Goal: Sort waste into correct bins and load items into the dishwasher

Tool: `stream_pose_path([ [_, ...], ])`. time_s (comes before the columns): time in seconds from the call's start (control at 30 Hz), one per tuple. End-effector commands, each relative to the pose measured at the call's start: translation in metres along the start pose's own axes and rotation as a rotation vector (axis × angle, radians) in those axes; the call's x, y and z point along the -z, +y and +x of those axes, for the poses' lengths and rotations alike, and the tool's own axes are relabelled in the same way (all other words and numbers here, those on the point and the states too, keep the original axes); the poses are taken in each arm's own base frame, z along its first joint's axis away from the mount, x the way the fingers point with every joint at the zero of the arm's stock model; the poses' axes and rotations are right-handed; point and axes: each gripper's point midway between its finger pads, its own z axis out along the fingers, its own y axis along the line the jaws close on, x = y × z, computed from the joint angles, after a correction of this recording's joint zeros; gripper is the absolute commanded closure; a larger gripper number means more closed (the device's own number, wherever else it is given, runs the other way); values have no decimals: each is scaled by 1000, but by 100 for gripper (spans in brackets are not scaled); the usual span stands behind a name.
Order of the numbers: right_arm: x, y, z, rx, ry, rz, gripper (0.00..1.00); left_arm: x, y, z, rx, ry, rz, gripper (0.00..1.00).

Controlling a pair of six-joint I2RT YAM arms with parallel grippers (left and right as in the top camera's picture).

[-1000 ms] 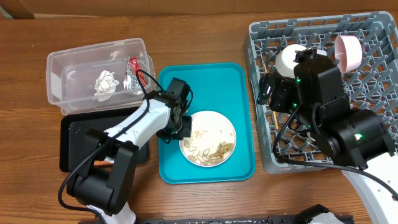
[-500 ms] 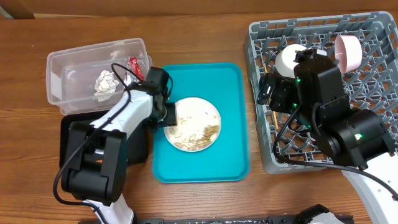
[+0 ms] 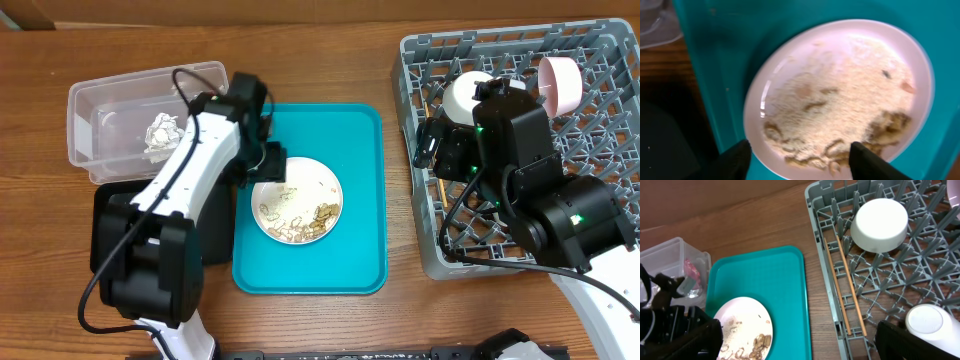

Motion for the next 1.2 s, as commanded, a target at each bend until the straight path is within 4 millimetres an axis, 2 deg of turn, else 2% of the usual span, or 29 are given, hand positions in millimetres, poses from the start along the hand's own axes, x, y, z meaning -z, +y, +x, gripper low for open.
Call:
stream_pose_path([
  [0.0,2,-1,-4,-5,-16,3,0,4,-31,11,-127,30,0,40],
  [0.07,2,-1,-4,-5,-16,3,0,-2,-40,29,-171,76,-47,50],
  [0.2,2,-1,-4,-5,-16,3,0,-20,-54,59,-236,144,-92,57],
  [0.27,2,-1,-4,-5,-16,3,0,-28,-60,73,-258,172,-102,64],
  [0.4,2,-1,-4,-5,-16,3,0,-37,-71,92,-295,207,-102,65],
  [0.73,2,-1,-4,-5,-16,3,0,-66,-78,110,-358,195,-131,61],
  [0.9,2,-1,-4,-5,-16,3,0,-77,-67,104,-362,152,-177,58],
  [1.17,2,-1,-4,-5,-16,3,0,-88,-69,107,-366,145,-143,57],
])
